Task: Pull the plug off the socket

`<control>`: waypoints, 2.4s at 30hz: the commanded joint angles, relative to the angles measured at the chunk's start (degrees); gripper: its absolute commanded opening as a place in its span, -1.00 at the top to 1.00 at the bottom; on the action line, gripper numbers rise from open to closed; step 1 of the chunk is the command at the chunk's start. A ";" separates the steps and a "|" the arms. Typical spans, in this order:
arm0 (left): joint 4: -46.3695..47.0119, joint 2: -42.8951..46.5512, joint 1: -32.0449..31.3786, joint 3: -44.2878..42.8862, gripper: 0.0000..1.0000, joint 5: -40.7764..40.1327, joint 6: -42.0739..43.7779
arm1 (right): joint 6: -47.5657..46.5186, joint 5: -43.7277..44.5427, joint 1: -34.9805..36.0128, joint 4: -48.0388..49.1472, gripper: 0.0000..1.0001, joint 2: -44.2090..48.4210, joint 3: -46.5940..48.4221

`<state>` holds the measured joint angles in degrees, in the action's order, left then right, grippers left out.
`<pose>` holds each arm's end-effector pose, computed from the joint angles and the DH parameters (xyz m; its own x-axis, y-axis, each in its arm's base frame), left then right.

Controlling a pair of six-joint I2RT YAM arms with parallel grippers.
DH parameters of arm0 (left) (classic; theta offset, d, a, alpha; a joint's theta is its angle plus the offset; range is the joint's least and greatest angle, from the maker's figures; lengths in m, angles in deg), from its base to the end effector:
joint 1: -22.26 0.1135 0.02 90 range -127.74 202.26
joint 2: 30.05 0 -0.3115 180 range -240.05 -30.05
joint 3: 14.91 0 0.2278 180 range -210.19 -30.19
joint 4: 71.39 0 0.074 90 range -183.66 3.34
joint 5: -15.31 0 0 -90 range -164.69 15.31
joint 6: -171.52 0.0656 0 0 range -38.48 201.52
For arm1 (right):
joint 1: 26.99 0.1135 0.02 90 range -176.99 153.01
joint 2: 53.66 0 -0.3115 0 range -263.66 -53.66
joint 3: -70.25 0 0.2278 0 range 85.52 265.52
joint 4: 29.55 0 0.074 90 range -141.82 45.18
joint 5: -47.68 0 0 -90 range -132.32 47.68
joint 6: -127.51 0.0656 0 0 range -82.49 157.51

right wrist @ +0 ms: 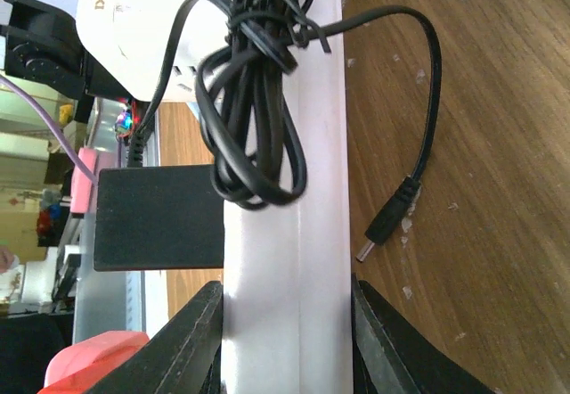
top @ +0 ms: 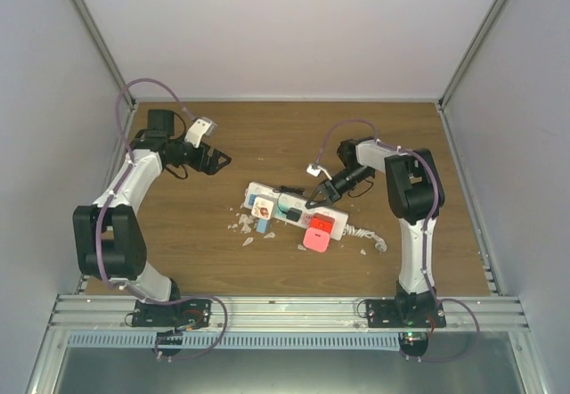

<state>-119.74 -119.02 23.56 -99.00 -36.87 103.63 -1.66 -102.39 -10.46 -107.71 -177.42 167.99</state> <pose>0.3175 -0.0330 0.3048 -0.6106 0.2835 -0.7395 0.6248 0.7462 -0.2298 0.3401 0.1602 0.1691 -0.7595 -0.5541 -0.3408 -0.5393 0.2434 0.8061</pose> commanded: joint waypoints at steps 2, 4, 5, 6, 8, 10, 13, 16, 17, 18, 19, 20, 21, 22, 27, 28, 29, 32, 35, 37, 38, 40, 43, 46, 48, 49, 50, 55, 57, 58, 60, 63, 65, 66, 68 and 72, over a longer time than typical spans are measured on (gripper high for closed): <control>-1.26 -2.41 -0.83 -2.18 -0.98 2.31 1.19 | -1.59 2.54 -0.78 2.94 0.36 -4.15 3.39; -1.60 -3.17 -2.42 -2.49 -0.98 2.22 2.05 | -1.22 2.84 -1.35 2.97 0.20 -4.82 4.72; -1.74 -3.75 -2.98 -2.73 -0.98 1.89 2.27 | -0.99 3.09 -1.58 3.02 0.09 -5.08 5.28; -2.13 -4.40 -3.36 -2.99 -0.98 1.60 2.45 | -0.72 3.43 -1.89 3.27 -0.01 -5.23 5.76; -3.05 -6.03 -3.94 -3.60 -0.98 1.36 2.77 | 0.15 4.43 -2.63 4.34 -0.15 -5.41 6.58; -3.88 -7.62 -4.54 -3.92 -0.98 1.68 3.37 | 0.67 4.83 -3.46 4.96 -0.24 -5.64 8.06; -4.59 -9.56 -5.59 -4.21 -0.98 1.82 4.49 | -0.01 4.22 -4.68 5.35 -0.31 -5.23 10.58; -5.00 -11.28 -6.13 -4.91 -0.98 2.52 5.04 | -0.61 3.94 -5.23 8.33 -0.34 -3.60 11.12; -5.28 -11.96 -6.21 -5.26 -0.98 2.99 5.11 | -1.23 3.93 -5.20 9.11 -0.33 -3.26 11.27; -5.44 -12.60 -6.30 -5.68 -0.98 3.19 5.13 | -1.79 3.85 -5.21 9.92 -0.31 -3.09 11.42; -5.59 -13.24 -6.39 -5.90 -0.98 3.37 5.14 | -2.09 3.68 -5.20 11.03 -0.28 -3.06 11.55; -5.65 -13.86 -6.47 -6.15 -0.98 3.46 5.14 | -1.90 3.58 -5.13 12.37 -0.26 -3.13 11.64; -5.58 -14.51 -6.45 -6.48 -0.98 3.46 4.99 | -1.98 3.42 -5.08 13.70 -0.26 -3.30 11.72; -5.51 -14.90 -6.43 -6.69 -0.98 3.39 4.87 | -2.29 3.13 -4.79 14.60 -0.25 -3.51 11.80; -5.97 -16.67 -6.44 -8.09 -0.98 3.00 4.50 | -4.63 1.95 -2.74 19.24 -0.10 -5.35 11.59; -6.11 -16.89 -6.48 -8.35 -0.98 2.89 4.44 | -4.74 1.37 -2.27 20.13 -0.07 -5.79 11.61; -6.12 -17.08 -6.44 -8.51 -0.98 2.62 4.44 | -3.83 1.17 -1.70 20.92 -0.05 -6.45 12.14; -5.76 -17.33 -6.43 -8.33 -0.98 1.79 4.43 | -7.24 -2.62 -0.43 16.94 -0.05 -8.07 15.00; -5.57 -18.52 -6.55 -8.63 -0.92 1.82 4.51 | -8.21 -3.05 1.11 17.80 -0.07 -7.72 13.79; -5.88 -19.94 -6.68 -9.86 -0.85 2.37 4.15 | -8.45 -2.27 2.35 18.00 -0.08 -7.83 13.69; -5.98 -20.86 -6.86 -10.72 -0.81 2.80 3.87 | -8.38 -2.09 3.03 18.17 -0.08 -7.94 13.70; -5.94 -22.92 -7.32 -12.39 -0.75 3.25 2.62 | -8.28 -2.05 3.99 18.56 -0.08 -8.15 13.76; -5.74 -25.44 -7.73 -14.46 -0.64 5.38 0.90 | -7.73 -1.96 4.87 19.62 -0.03 -8.25 13.56; -6.02 -27.15 -9.11 -15.60 -0.52 5.82 1.17 | -4.93 -0.84 5.03 22.91 0.15 -8.22 12.88; -5.90 -27.86 -9.83 -15.73 -0.45 5.80 1.27 | -3.41 -0.18 5.03 24.65 0.29 -8.17 12.73; -5.99 -28.19 -10.19 -15.73 -0.41 5.84 1.27 | -2.65 0.05 5.01 25.37 0.36 -8.09 12.71; -6.02 -28.48 -10.44 -15.80 -0.37 5.94 1.34 | -2.28 0.29 5.00 25.77 0.42 -7.91 12.66; -5.08 -29.46 -12.27 -15.30 -0.31 6.07 1.24 | -1.78 1.85 5.18 29.15 0.68 -5.16 9.79; -4.65 -29.91 -12.99 -15.69 -0.31 5.92 0.96 | -1.51 2.67 5.34 31.42 0.80 -3.10 7.79; -4.50 -30.20 -13.25 -15.92 -0.30 5.96 0.80 | -1.13 3.06 5.43 32.86 0.87 -1.89 6.46; -4.49 -30.78 -13.68 -16.29 -0.27 6.02 0.43 | -0.26 4.24 5.59 36.58 0.98 0.85 3.59; -5.52 -31.34 -14.38 -16.22 -0.19 6.38 0.97 | 1.42 6.04 5.92 42.85 0.99 5.32 -1.16; -6.38 -31.36 -14.84 -15.57 -0.13 6.58 1.47 | 2.40 7.78 6.18 46.87 0.99 7.90 -3.84; -6.65 -31.17 -14.90 -15.03 -0.09 6.83 1.65 | 2.65 8.58 6.38 48.60 0.99 9.19 -5.20; -6.76 -30.75 -15.18 -13.91 -0.03 6.96 1.94 | 2.67 10.40 6.70 51.66 0.99 11.24 -7.38; -7.54 -30.07 -15.72 -12.51 0.13 6.93 3.03 | 0.69 15.57 7.73 55.41 0.99 13.86 -10.06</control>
<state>-126.21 -149.90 8.85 -113.12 -31.47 105.16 0.06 -91.77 -4.12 -60.06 -166.10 160.15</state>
